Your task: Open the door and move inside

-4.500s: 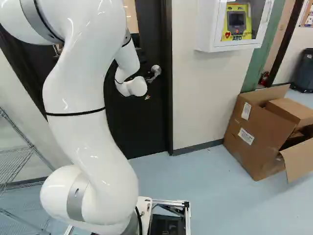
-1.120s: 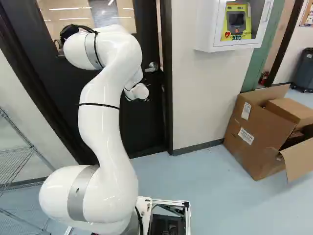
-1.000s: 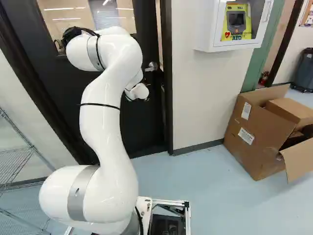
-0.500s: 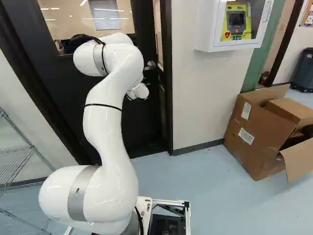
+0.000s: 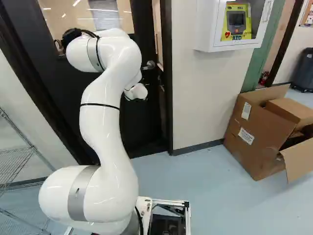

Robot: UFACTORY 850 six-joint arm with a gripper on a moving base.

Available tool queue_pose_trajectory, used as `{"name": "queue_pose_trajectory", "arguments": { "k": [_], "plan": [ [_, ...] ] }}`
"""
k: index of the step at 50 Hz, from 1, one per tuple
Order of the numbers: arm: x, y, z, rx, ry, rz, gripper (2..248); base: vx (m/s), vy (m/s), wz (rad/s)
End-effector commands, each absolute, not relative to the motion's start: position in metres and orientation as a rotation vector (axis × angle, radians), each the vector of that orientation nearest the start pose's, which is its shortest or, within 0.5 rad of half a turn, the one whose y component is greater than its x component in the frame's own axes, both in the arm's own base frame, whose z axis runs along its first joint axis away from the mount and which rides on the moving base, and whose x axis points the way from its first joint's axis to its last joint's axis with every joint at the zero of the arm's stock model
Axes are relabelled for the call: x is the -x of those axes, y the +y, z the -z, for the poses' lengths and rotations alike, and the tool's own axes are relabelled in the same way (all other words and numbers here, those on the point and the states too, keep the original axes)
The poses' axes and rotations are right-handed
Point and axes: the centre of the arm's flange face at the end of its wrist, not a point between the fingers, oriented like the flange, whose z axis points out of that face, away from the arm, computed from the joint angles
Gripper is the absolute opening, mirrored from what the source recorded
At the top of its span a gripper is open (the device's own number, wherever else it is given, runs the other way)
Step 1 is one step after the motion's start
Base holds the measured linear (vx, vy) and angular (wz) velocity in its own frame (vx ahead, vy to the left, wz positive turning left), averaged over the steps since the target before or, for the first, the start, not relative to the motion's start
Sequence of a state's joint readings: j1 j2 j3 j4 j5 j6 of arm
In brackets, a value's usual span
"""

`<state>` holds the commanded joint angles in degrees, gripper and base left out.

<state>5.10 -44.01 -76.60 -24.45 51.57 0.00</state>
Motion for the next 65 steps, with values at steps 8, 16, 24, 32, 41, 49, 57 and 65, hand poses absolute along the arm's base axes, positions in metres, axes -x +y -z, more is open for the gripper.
{"name": "queue_pose_trajectory", "arguments": {
  "k": [8,16,24,32,41,49,57,65],
  "plan": [
    [-0.694,0.101,-0.356,2.163,-0.727,1.954,247,0.000,0.000,0.000],
    [-0.684,0.111,-0.358,2.163,-0.720,1.941,247,0.000,0.000,0.000],
    [-0.677,0.122,-0.359,2.163,-0.714,1.928,247,0.000,0.000,0.000],
    [-0.672,0.133,-0.360,2.166,-0.701,1.917,247,0.000,0.000,0.000],
    [-0.667,0.146,-0.360,2.170,-0.681,1.906,247,0.000,0.000,0.000],
    [-0.662,0.158,-0.361,2.173,-0.664,1.896,247,0.000,0.000,0.000],
    [-0.658,0.169,-0.361,2.176,-0.647,1.886,247,0.000,0.000,0.000],
    [-0.653,0.180,-0.361,2.179,-0.630,1.876,247,0.000,0.000,0.000]
  ]
}}
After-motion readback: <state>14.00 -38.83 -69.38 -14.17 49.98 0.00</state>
